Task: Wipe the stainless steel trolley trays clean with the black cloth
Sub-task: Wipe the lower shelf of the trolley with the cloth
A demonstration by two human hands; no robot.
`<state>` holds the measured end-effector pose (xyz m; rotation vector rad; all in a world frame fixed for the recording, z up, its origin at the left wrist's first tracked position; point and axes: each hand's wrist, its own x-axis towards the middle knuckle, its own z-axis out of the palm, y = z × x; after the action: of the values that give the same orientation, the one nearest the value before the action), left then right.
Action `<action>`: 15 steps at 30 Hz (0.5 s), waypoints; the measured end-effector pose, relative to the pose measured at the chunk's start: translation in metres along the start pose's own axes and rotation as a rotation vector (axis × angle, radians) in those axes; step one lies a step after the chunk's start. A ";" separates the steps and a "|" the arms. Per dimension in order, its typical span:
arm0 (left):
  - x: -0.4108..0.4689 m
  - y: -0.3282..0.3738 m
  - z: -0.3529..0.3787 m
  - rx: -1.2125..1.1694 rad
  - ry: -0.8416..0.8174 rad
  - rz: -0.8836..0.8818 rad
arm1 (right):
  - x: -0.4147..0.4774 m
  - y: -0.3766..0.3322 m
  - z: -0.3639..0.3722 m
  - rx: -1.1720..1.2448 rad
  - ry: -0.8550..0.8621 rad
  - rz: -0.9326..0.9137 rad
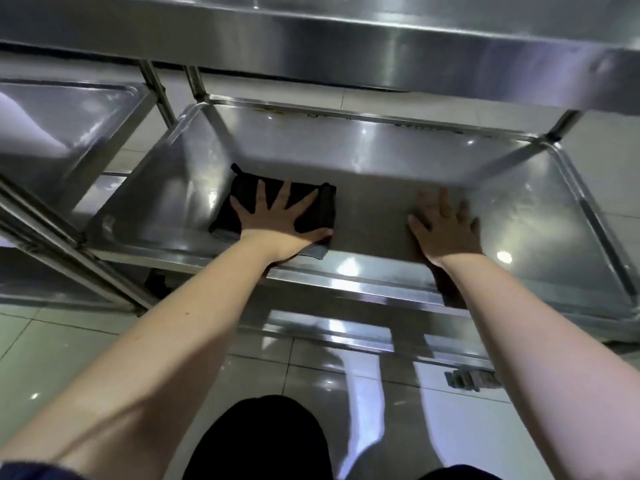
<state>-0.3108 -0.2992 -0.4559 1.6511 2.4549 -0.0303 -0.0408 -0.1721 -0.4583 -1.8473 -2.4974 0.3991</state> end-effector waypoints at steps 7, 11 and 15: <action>-0.008 0.029 0.004 -0.019 -0.043 0.008 | -0.006 0.000 0.012 -0.111 0.023 0.026; -0.032 0.120 0.019 0.001 -0.029 0.139 | -0.007 0.006 0.009 -0.074 0.022 0.019; -0.030 0.093 0.017 -0.011 -0.006 0.117 | -0.007 0.012 0.007 -0.039 0.023 -0.007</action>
<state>-0.2120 -0.2934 -0.4602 1.7836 2.3451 -0.0053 -0.0285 -0.1773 -0.4669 -1.8454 -2.5136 0.3305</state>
